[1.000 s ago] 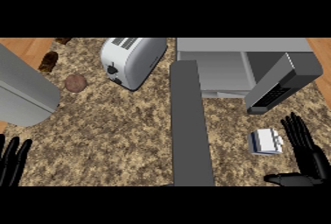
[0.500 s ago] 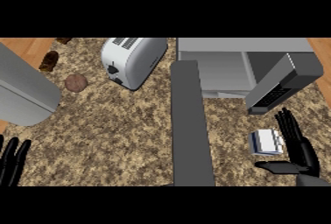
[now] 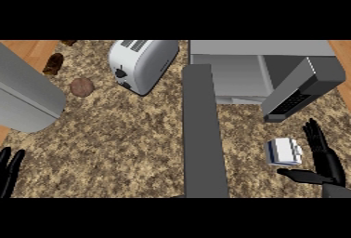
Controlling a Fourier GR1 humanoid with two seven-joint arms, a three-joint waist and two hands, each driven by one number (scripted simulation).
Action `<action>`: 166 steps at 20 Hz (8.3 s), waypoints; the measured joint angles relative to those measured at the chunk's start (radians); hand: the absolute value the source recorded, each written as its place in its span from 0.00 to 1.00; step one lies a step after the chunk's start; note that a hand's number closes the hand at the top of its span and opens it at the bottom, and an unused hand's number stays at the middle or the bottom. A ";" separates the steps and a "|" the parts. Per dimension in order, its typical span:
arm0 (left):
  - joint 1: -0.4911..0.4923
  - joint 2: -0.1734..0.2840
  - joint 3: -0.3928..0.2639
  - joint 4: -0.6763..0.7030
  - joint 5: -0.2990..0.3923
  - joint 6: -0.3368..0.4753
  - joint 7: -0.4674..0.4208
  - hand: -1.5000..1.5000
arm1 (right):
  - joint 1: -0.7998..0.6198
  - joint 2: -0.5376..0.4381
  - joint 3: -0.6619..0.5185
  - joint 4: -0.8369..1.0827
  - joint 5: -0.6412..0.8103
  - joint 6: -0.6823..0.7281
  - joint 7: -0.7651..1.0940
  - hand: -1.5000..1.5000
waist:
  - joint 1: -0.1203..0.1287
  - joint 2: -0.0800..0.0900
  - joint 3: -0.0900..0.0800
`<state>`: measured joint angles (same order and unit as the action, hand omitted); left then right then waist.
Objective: Pick up the milk, place it into the microwave and close the microwave
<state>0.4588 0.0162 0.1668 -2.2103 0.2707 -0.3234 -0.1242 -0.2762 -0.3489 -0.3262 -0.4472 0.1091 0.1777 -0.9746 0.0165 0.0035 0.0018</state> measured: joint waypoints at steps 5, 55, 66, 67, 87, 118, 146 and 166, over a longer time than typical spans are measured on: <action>-0.003 -0.001 0.000 -0.011 0.019 -0.005 0.017 0.00 | -0.023 -0.009 0.041 0.059 0.011 0.086 0.007 0.00 | 0.006 0.002 0.001; -0.023 0.008 0.100 0.086 0.082 -0.076 0.013 0.00 | -0.096 0.288 0.234 -0.711 -0.031 -0.241 0.494 1.00 | -0.006 -0.003 -0.002; -0.051 0.029 0.128 0.094 0.124 -0.099 0.055 0.00 | -0.488 0.248 0.127 -0.164 -0.011 -0.293 0.368 1.00 | 0.016 0.006 -0.001; -0.059 0.022 0.122 0.103 0.109 -0.098 0.046 0.00 | -0.517 0.251 0.119 -0.123 -0.009 -0.306 0.356 1.00 | 0.017 0.007 -0.001; -0.162 0.042 0.094 0.150 0.084 -0.126 0.037 0.00 | -0.808 0.120 0.030 0.252 0.046 -0.553 0.301 1.00 | 0.106 0.052 0.002; -0.276 0.033 -0.007 0.184 -0.081 -0.094 0.046 0.00 | -0.867 0.120 0.022 0.364 0.091 -0.718 0.369 0.00 | 0.153 0.078 0.005; -0.264 -0.013 -0.179 0.198 -0.191 -0.022 0.039 0.00 | -0.716 0.117 -0.034 0.351 0.041 -0.513 0.221 0.00 | 0.080 0.041 0.003; -0.368 0.028 -0.317 0.414 -0.297 -0.126 -0.010 1.00 | -0.463 0.212 -0.037 0.254 -0.009 -0.258 0.027 0.00 | -0.010 0.000 -0.001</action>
<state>0.0909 0.0441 -0.1499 -1.7960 -0.0266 -0.4497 -0.1344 -0.7395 -0.1370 -0.3631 -0.1932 0.1005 -0.0802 -0.9474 0.0065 0.0034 0.0006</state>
